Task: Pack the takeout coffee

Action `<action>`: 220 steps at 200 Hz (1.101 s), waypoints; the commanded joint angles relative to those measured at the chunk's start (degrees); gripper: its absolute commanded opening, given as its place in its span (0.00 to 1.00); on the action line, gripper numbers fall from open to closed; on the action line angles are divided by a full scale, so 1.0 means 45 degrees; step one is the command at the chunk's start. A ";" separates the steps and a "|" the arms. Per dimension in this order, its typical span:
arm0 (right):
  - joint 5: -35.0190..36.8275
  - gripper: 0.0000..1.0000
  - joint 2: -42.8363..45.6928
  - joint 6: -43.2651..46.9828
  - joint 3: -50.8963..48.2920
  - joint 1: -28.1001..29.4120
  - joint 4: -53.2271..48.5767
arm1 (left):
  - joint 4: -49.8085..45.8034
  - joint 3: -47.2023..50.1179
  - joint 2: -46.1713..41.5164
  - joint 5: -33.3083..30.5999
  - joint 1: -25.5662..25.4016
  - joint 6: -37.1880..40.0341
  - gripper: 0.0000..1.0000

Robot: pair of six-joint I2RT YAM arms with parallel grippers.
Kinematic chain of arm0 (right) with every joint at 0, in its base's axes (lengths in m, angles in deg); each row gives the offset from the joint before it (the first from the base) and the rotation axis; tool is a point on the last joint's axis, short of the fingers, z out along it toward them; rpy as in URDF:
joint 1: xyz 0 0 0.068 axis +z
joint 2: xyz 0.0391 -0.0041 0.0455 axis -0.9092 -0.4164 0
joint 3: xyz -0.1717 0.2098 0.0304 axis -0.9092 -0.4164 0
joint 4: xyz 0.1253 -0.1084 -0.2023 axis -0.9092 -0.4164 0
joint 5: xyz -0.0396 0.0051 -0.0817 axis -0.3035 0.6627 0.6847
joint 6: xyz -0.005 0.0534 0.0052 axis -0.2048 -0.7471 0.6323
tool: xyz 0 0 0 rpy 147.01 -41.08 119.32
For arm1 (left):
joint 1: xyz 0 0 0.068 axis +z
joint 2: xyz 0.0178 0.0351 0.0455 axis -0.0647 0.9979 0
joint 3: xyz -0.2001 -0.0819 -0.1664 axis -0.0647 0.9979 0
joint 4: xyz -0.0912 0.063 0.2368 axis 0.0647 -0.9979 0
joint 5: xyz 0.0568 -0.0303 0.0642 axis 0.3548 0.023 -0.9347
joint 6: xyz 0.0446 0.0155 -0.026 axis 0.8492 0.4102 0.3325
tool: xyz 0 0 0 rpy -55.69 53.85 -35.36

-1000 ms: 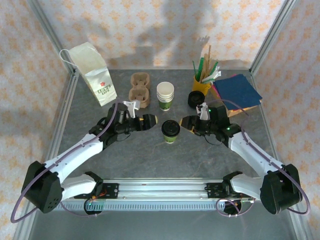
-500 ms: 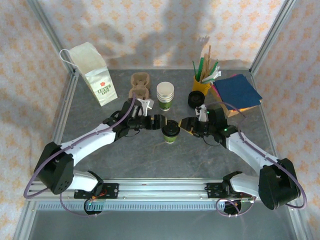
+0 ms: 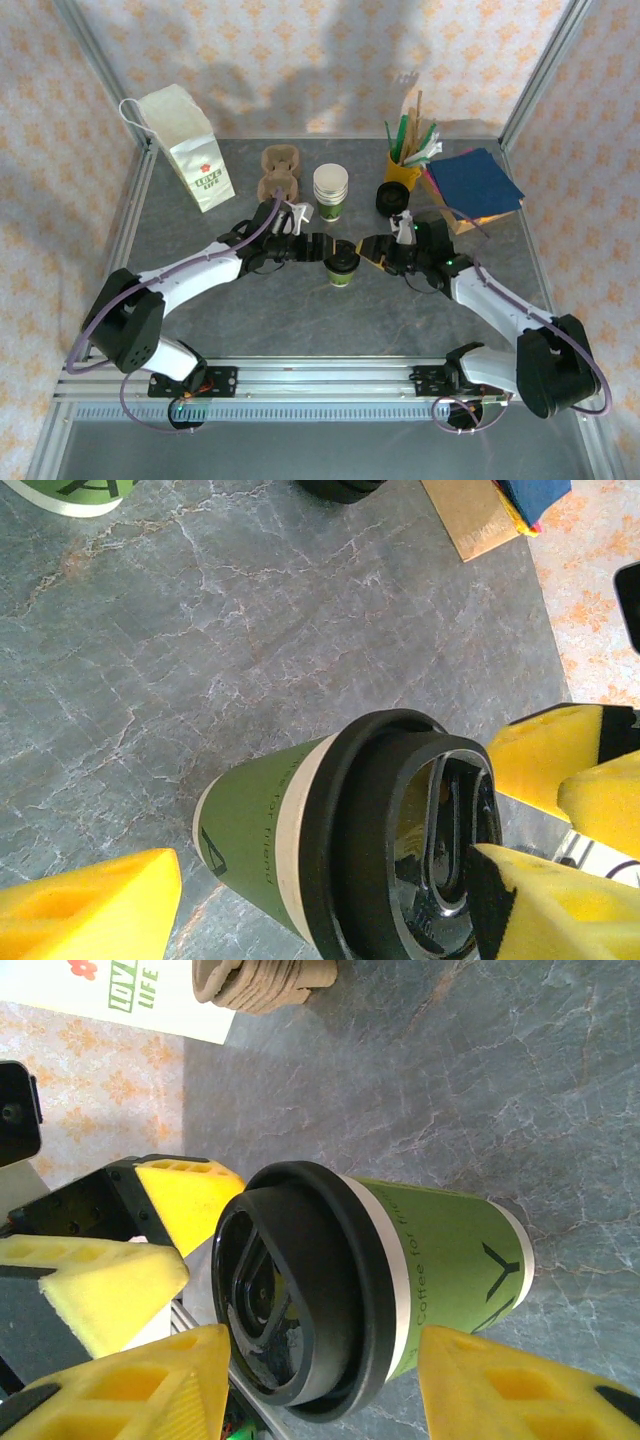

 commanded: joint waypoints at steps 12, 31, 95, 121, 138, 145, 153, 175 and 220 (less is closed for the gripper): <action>-0.0079 0.52 -0.0489 -0.0078 -0.0024 0.0237 0.0486 | 0.0050 -0.0380 0.0126 -0.0093 -0.0138 0.0207 0.75; -0.0043 0.52 -0.0647 -0.0058 0.0005 0.0351 0.0571 | 0.0167 -0.0307 0.0174 -0.0079 -0.0167 0.0108 0.74; 0.0058 0.52 -0.0961 0.0097 0.0035 0.0419 0.0399 | 0.0160 0.0014 0.0451 -0.0287 -0.0167 0.0109 0.73; 0.0167 0.52 -0.1001 0.0176 0.0002 0.0429 0.0286 | 0.0125 0.0117 0.0585 -0.0340 -0.0167 0.0079 0.73; 0.0268 0.51 -0.1040 0.0215 -0.0008 0.0418 0.0203 | 0.0247 0.0264 0.0621 -0.0345 -0.0167 0.0075 0.73; 0.0289 0.51 -0.1064 0.0235 -0.0039 0.0418 0.0184 | 0.0248 0.0286 0.0676 -0.0345 -0.0167 0.0079 0.73; 0.0301 0.51 -0.1103 0.0235 -0.0063 0.0418 0.0166 | 0.0197 0.0289 0.0748 -0.0362 -0.0167 0.0078 0.72; 0.0523 0.51 -0.1220 0.0310 -0.0066 0.0433 -0.0019 | 0.0217 0.0468 0.0807 -0.0433 -0.0167 0.0020 0.72; 0.0761 0.51 -0.1541 0.0291 -0.0215 0.0419 -0.0410 | 0.0859 0.1105 0.0851 -0.0345 -0.0167 -0.0438 0.71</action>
